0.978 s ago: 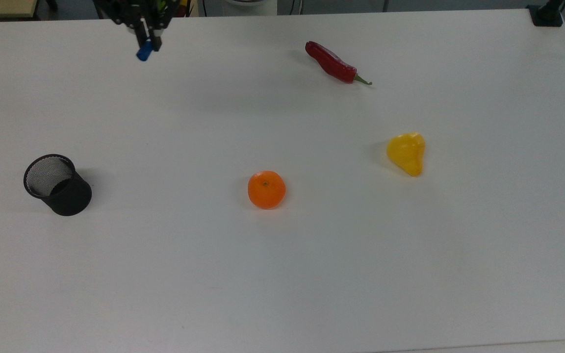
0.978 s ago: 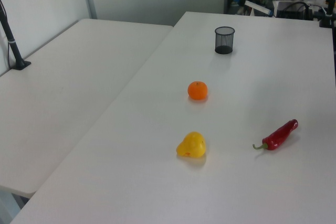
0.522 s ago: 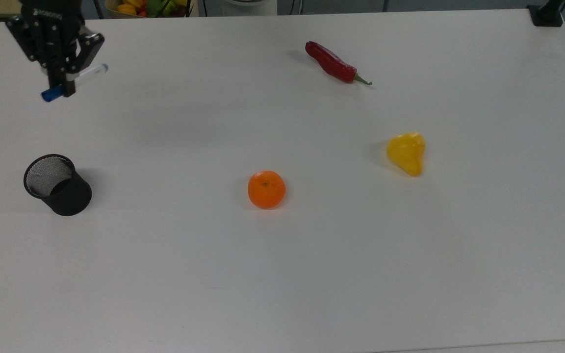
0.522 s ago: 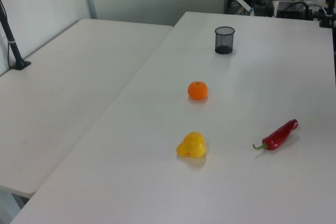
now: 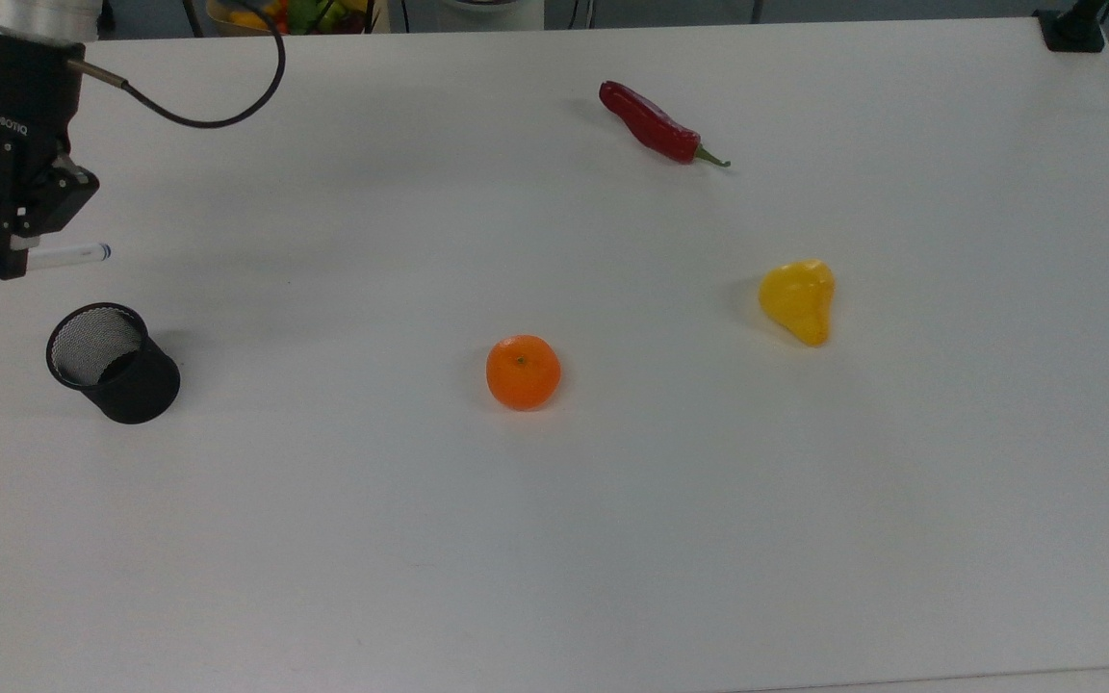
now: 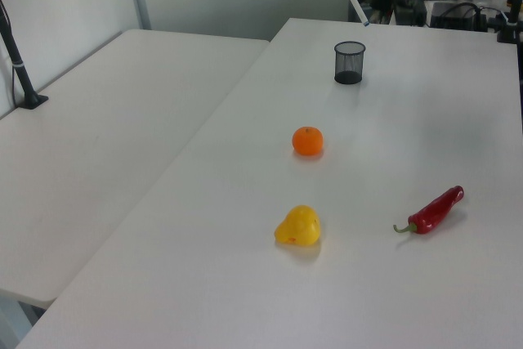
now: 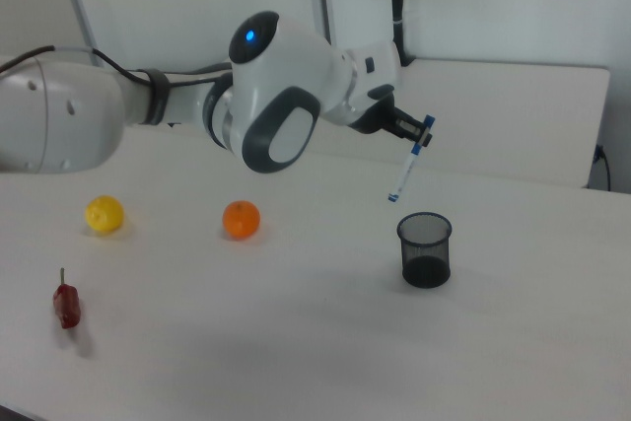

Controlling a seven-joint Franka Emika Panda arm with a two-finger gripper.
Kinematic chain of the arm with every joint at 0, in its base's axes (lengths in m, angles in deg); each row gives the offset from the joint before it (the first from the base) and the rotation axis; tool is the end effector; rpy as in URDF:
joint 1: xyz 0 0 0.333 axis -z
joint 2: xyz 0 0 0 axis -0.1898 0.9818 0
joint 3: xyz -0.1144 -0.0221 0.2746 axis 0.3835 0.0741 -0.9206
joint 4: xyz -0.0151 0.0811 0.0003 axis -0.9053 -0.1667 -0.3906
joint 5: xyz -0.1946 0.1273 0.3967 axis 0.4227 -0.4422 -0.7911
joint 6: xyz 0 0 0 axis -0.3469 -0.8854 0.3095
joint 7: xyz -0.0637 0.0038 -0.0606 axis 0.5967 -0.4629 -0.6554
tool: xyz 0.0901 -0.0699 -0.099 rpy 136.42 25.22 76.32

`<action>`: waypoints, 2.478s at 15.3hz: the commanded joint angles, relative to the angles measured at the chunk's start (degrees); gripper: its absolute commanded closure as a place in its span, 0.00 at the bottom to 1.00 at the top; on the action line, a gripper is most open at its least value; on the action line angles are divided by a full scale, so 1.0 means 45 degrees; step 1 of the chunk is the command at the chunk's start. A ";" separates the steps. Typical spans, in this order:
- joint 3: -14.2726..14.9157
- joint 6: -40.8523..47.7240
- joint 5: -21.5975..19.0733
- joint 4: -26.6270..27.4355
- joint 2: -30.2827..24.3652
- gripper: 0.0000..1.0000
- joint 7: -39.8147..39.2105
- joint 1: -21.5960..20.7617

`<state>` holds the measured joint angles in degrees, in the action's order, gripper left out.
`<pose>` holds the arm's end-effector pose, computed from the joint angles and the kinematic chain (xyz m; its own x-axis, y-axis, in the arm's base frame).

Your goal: Place marker

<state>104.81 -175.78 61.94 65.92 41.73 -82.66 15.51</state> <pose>0.7449 -0.2540 0.4389 0.6221 -0.2401 0.7452 -0.3523 -0.9358 -0.0073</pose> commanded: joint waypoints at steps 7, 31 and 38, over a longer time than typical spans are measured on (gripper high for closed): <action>0.0005 -0.4095 -0.1103 0.0132 0.1890 1.00 -0.0099 0.0018; 0.0044 -0.0691 -0.1064 0.0992 0.0021 0.00 -0.0177 0.0116; 0.0044 0.7220 -0.1045 0.0796 -0.3280 0.00 -0.0119 -0.0040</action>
<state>105.07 -155.43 58.28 68.02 33.94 -82.63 16.05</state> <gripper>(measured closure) 0.000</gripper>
